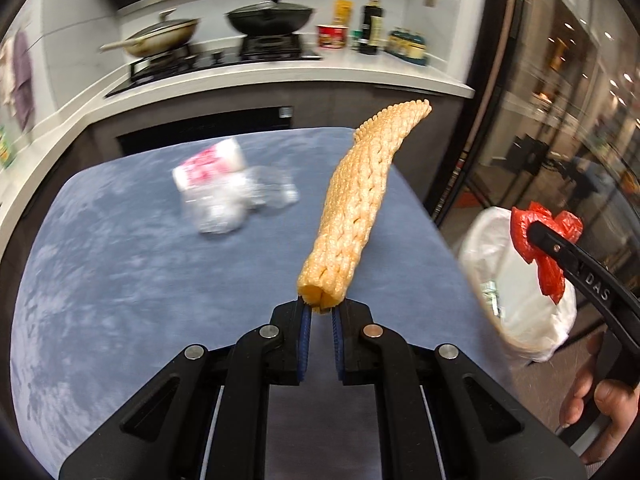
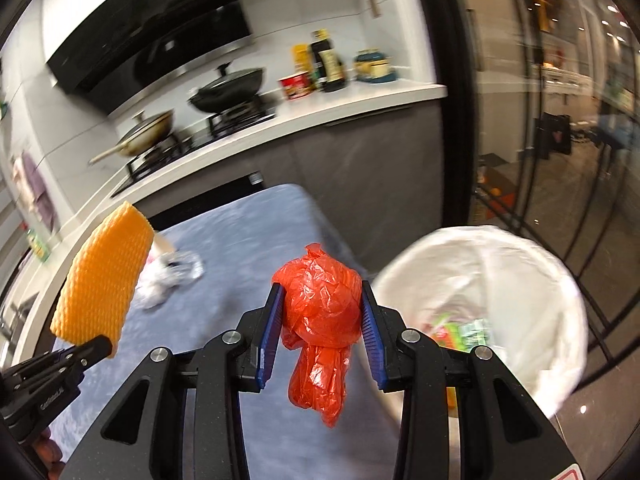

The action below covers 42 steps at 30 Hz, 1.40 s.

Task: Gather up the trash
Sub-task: 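Carry the mesh sleeve and red bag over the bin, then open both tools to drop the mesh sleeve and red bag into the bin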

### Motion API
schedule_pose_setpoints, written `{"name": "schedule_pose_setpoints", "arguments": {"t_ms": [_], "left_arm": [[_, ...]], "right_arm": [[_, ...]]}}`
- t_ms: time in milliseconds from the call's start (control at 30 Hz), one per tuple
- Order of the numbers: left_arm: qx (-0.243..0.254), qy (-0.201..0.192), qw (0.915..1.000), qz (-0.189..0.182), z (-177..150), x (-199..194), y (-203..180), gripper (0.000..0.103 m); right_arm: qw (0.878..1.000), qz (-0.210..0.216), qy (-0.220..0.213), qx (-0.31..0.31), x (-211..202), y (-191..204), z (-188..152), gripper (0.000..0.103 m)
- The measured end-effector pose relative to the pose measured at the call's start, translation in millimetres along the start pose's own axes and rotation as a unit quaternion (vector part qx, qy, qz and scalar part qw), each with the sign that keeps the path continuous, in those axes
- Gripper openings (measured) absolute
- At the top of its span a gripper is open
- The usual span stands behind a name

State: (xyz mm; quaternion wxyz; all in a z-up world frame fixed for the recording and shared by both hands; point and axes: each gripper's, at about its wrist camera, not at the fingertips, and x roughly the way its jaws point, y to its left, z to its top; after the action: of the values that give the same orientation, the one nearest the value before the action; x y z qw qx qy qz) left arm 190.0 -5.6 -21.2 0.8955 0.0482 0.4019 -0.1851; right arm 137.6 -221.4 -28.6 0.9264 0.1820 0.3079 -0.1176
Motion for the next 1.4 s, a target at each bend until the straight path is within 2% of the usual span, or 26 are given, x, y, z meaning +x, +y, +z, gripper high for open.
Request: {"name": "schedule_pose_setpoints", "arguments": {"t_ms": [333,667,967,1067,1233,1400], "left_arm": [[0.057,0.011,0.9974,-0.043,-4.0,6.9,-90.9,0.009],[0.109,0.037,0.9908,-0.071,-11.8,26.5,-161.6,0.010],[0.129,0.060,0.9863,-0.084,-10.4,47.5,-191.2,0.011],[0.129,0.064,0.9858,-0.086,-9.0,51.3,-194.7,0.016],[0.127,0.061,0.9865,-0.084,-8.4,51.4,-195.7,0.034],[0.121,0.059,0.9876,-0.080,-6.2,50.5,-193.7,0.035]], "right_arm": [[0.998,-0.045,-0.007,0.041,-23.7,-83.3,-2.1,0.035],[0.995,-0.066,0.000,0.069,-25.2,-126.9,-8.5,0.036],[0.994,-0.075,-0.001,0.084,-22.3,-144.5,-8.4,0.039],[0.993,-0.076,-0.001,0.089,-21.2,-148.1,-7.2,0.042],[0.992,-0.080,-0.007,0.093,-21.3,-150.5,-6.6,0.053],[0.992,-0.078,-0.010,0.095,-21.6,-149.0,-5.8,0.055]]}}
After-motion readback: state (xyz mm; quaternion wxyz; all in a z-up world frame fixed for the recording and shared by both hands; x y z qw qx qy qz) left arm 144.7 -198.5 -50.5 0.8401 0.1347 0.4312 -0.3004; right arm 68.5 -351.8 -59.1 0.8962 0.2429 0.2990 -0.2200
